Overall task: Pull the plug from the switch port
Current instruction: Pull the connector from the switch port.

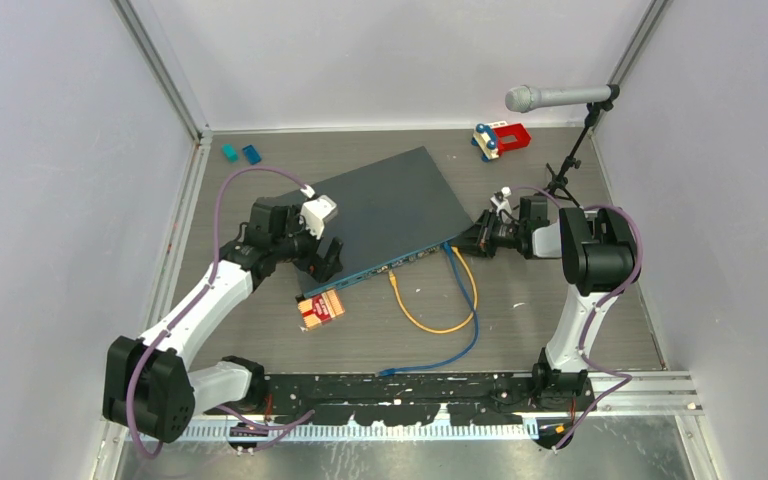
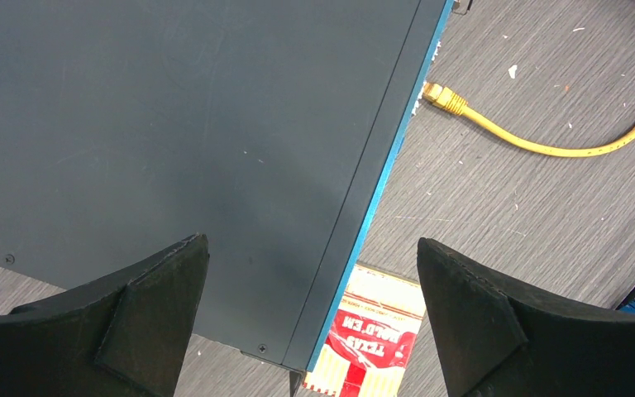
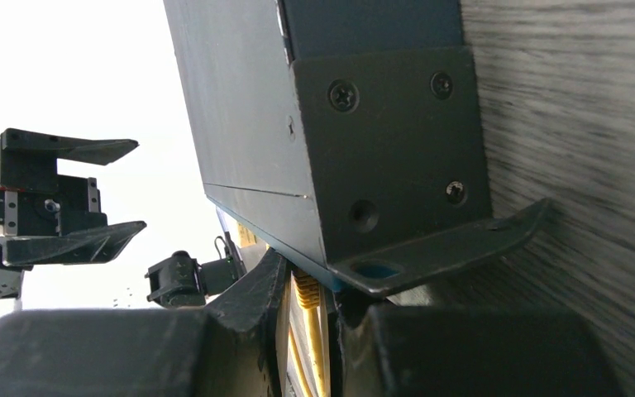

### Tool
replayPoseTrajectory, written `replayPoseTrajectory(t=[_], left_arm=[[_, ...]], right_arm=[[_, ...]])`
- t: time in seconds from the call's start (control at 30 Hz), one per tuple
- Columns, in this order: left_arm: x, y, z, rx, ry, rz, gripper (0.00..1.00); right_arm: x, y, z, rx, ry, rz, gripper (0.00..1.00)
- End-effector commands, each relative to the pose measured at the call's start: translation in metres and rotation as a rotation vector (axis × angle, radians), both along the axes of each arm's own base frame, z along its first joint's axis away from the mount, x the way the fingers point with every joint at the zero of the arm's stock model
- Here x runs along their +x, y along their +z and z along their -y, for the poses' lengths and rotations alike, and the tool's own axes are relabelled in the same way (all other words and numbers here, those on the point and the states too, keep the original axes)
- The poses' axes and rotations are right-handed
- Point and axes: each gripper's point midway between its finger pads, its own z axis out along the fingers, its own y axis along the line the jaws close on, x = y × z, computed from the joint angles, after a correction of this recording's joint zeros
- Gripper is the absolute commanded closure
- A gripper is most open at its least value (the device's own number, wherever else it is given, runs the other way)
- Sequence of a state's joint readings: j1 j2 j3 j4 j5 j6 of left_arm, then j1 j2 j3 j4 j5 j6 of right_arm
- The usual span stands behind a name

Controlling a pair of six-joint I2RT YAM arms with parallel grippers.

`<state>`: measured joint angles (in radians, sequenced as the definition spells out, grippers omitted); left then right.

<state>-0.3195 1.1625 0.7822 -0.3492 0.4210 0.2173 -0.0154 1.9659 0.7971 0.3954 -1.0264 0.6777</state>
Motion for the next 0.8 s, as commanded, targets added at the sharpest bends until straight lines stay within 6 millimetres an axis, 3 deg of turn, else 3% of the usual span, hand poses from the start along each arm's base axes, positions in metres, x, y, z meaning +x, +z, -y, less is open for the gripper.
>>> replayPoseTrajectory(t=[0.0,0.23,0.53,0.77], left_arm=[[0.0,0.013,0.003,-0.022,-0.024,0.051,0.0],[-0.001,0.014,0.004,-0.029,-0.032,0.051,0.0],[-0.002,0.015,0.004,-0.032,-0.037,0.055,0.0],[-0.004,0.015,0.004,-0.031,-0.039,0.054,0.0]], right_arm=[[0.022,0.008,0.016,-0.057,-0.05,0.09,0.99],[0.02,0.017,0.013,-0.033,-0.02,0.122,0.99],[0.008,0.007,0.014,-0.036,-0.056,0.071,0.99],[0.009,0.012,0.016,-0.057,-0.047,0.085,0.99]])
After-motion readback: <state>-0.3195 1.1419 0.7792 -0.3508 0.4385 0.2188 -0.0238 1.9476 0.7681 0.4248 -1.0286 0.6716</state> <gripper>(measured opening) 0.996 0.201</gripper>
